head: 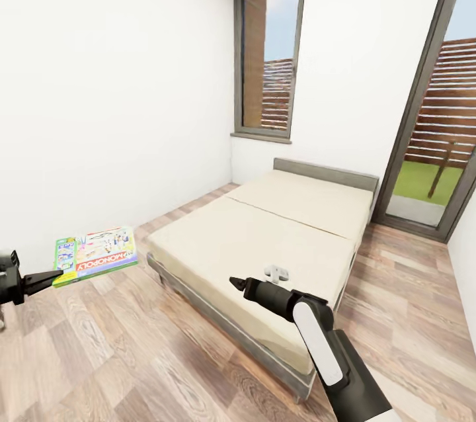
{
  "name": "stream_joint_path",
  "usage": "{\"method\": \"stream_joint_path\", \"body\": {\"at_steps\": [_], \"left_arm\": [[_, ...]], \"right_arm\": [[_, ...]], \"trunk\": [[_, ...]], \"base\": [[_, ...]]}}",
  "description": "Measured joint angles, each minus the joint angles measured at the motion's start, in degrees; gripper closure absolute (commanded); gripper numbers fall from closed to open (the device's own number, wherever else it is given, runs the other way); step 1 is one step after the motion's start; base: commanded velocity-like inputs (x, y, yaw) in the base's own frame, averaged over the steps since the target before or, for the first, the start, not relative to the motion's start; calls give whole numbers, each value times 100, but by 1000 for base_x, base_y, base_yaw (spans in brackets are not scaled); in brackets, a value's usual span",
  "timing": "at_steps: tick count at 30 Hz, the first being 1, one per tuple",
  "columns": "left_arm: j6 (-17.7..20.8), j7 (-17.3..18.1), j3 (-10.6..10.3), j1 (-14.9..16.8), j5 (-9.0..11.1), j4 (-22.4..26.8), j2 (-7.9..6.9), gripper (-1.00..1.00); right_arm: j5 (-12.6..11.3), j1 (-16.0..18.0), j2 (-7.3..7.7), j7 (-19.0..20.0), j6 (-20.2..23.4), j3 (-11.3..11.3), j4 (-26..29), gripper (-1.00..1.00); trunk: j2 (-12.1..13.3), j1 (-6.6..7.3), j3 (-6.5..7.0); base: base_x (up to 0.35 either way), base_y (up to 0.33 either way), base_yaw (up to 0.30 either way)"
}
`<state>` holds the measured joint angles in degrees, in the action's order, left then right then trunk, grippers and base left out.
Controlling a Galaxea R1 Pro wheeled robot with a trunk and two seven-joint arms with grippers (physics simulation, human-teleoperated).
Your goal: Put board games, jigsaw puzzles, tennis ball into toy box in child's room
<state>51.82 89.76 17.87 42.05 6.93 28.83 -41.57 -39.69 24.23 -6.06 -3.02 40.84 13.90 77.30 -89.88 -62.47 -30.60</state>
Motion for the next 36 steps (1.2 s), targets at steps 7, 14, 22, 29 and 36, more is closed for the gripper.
{"method": "stream_joint_path", "body": {"at_steps": [7,14,22,29,36], "left_arm": [[-2,0,0,0,-1,0,0,100],[-2,-1,-1,0,1,0,8,100],[-2,0,-1,0,1,0,9,100],[-2,0,-1,0,1,2,16,100],[-1,0,7,-1,-3,0,17,100]], "right_arm": [[-1,0,-1,0,0,-1,-1,-100],[0,0,-6,0,0,-1,2,-100],[0,0,-12,0,-4,-1,-12,-100],[0,0,-18,0,-7,-1,-8,-100],[1,0,-18,0,-9,-1,-31,-100]], "trunk": [[281,154,126],[562,308,251],[883,483,395],[1164,637,521],[1326,726,593]], "base": [[0,0,292],[0,0,292],[0,0,292],[0,0,292],[0,0,292]]}}
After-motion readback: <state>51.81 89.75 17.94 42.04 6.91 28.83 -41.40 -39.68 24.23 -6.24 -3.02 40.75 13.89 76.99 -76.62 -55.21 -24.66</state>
